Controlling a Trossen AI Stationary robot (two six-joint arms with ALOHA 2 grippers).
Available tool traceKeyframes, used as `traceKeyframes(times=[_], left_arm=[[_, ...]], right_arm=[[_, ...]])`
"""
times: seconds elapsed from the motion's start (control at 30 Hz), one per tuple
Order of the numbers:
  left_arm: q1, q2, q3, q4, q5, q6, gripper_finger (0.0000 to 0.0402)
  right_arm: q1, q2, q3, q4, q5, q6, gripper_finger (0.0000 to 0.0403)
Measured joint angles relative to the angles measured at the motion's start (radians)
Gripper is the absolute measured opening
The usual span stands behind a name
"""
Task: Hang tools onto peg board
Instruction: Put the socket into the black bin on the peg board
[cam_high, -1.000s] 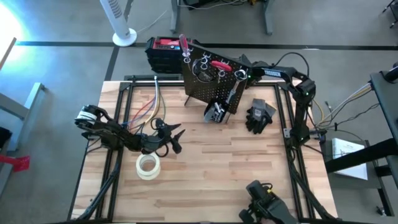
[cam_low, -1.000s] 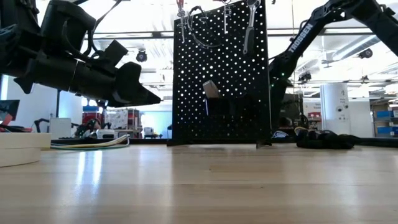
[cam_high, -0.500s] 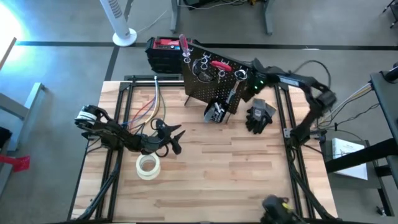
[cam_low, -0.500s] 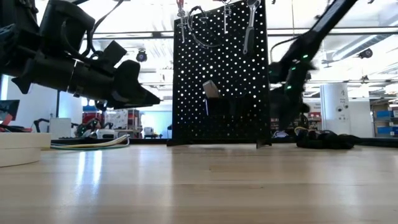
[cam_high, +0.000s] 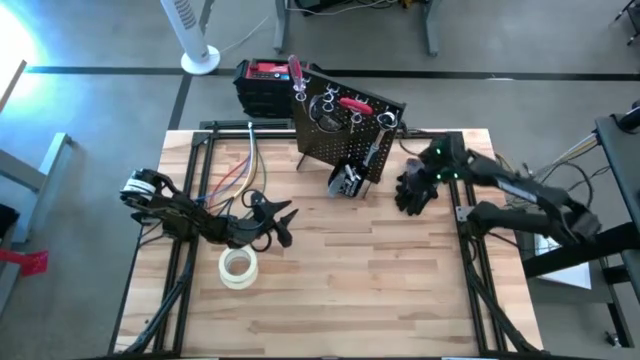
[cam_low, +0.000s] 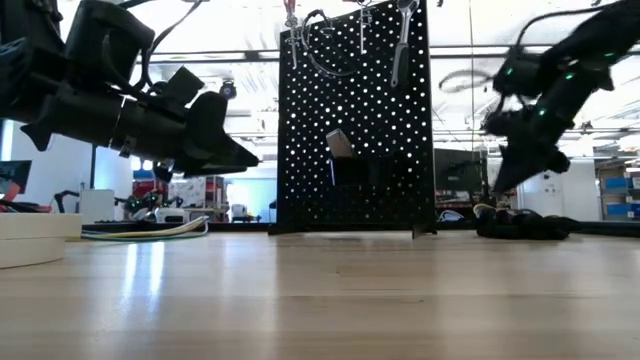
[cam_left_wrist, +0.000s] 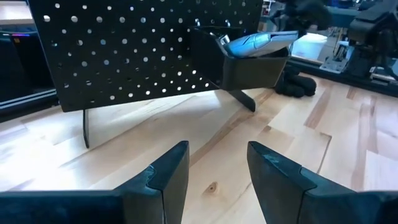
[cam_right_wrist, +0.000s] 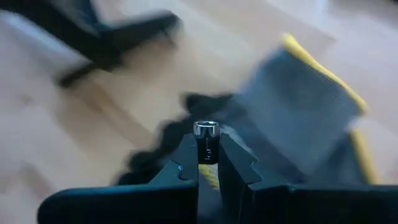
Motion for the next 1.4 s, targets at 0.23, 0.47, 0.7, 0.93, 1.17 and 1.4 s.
traceKeyframes(times=[0.23, 0.47, 0.7, 0.93, 1.17, 1.4], left_arm=[[0.001, 0.0, 0.038, 0.0, 0.0, 0.027, 0.0153], [0.001, 0.0, 0.082, -0.016, 0.0, 0.193, 0.0153], [-0.019, 0.0, 0.104, -0.101, 0.001, 0.16, 0.0153], [-0.019, 0.0, 0.104, -0.165, 0.001, 0.121, 0.0153], [-0.019, 0.0, 0.113, -0.165, 0.03, 0.12, 0.0153], [-0.023, 0.0, 0.112, -0.2, 0.114, 0.078, 0.0153]], right_arm=[[0.233, -0.184, -0.076, 0.155, 0.002, 0.152, 0.0012], [0.514, -0.169, -0.075, 0.277, 0.141, 0.229, 0.0012], [0.867, -0.097, -0.097, 0.479, 0.538, 0.241, 0.0012], [1.083, 0.083, -0.097, 0.815, 0.889, 0.195, 0.0012], [1.048, 0.331, -0.044, 1.098, 0.969, 0.119, 0.0012], [0.969, 0.461, 0.116, 1.077, 0.992, 0.031, 0.0033]])
